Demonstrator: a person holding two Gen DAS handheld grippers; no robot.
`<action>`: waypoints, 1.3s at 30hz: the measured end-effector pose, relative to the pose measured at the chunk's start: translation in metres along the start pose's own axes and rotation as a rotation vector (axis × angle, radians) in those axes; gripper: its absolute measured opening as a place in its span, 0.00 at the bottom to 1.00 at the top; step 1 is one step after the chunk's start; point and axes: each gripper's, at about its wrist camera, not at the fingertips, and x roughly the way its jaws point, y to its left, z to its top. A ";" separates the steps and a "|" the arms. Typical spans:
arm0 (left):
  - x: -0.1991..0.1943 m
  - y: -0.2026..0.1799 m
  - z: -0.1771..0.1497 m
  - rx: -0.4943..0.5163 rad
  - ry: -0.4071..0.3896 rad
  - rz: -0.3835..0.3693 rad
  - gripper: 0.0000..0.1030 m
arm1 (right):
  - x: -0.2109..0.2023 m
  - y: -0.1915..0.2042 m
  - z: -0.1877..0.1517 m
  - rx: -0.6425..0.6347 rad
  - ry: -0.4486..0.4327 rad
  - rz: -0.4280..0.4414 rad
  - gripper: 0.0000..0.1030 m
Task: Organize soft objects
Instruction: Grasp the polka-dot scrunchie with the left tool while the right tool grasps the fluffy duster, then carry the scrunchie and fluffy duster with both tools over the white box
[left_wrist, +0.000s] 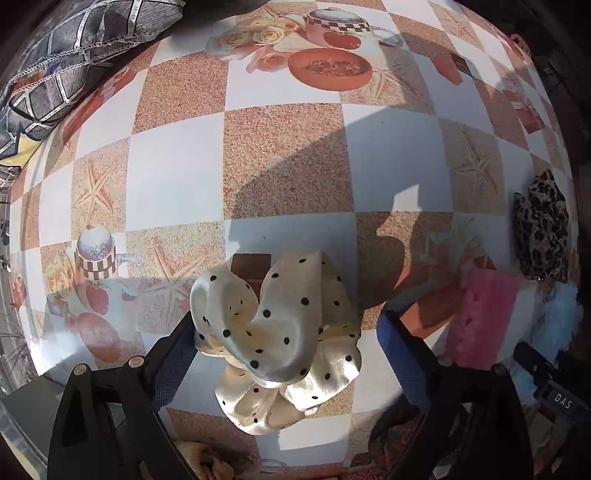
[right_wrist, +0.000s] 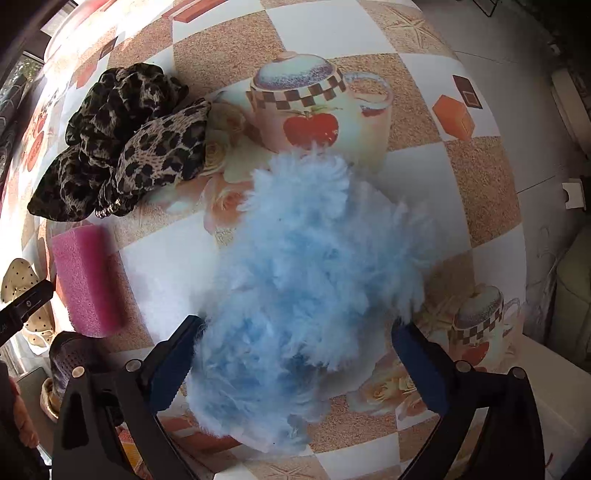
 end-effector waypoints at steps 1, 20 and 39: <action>-0.004 -0.004 -0.001 0.016 -0.011 -0.001 0.75 | -0.003 -0.001 0.000 -0.005 -0.011 0.000 0.85; -0.114 0.003 -0.095 0.089 -0.188 -0.026 0.21 | -0.067 -0.037 -0.048 0.003 -0.106 0.160 0.29; -0.161 0.013 -0.240 0.233 -0.244 -0.099 0.21 | -0.149 0.028 -0.188 -0.093 -0.208 0.229 0.29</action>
